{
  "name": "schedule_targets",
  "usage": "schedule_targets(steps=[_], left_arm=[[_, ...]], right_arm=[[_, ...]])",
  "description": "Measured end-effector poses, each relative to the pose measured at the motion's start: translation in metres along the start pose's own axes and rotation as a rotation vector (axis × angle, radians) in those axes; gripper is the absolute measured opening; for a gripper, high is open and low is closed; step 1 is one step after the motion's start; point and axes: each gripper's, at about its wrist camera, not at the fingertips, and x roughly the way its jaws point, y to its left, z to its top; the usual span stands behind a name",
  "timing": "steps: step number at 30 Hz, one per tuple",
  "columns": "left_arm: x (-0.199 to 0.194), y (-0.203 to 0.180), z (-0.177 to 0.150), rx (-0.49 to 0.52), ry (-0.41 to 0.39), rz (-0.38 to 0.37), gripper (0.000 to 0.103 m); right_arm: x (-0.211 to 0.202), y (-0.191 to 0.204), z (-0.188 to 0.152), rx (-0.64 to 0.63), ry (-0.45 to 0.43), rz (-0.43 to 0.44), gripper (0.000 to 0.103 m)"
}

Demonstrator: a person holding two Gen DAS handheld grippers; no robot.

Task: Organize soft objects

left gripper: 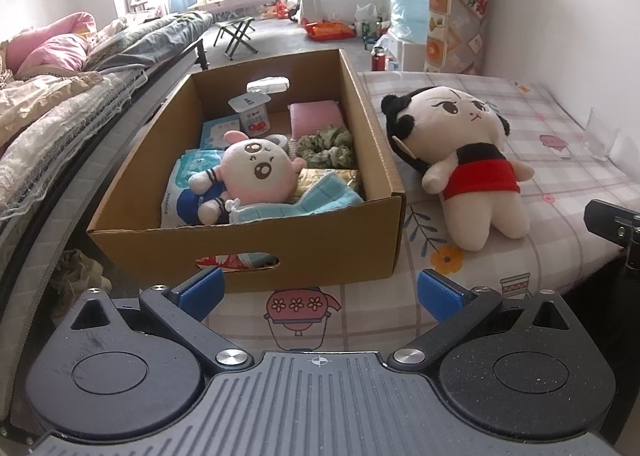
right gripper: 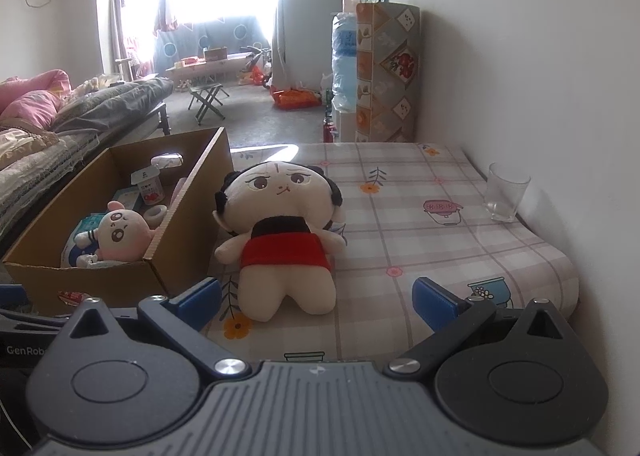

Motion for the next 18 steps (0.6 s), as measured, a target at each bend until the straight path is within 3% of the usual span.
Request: schedule_targets(steps=[18], left_arm=[[-0.0001,-0.0025,0.0016,0.008,-0.003,-0.002,0.103]], right_arm=[[-0.0010,-0.0003,0.0002,-0.005,-0.013,-0.006,0.103]])
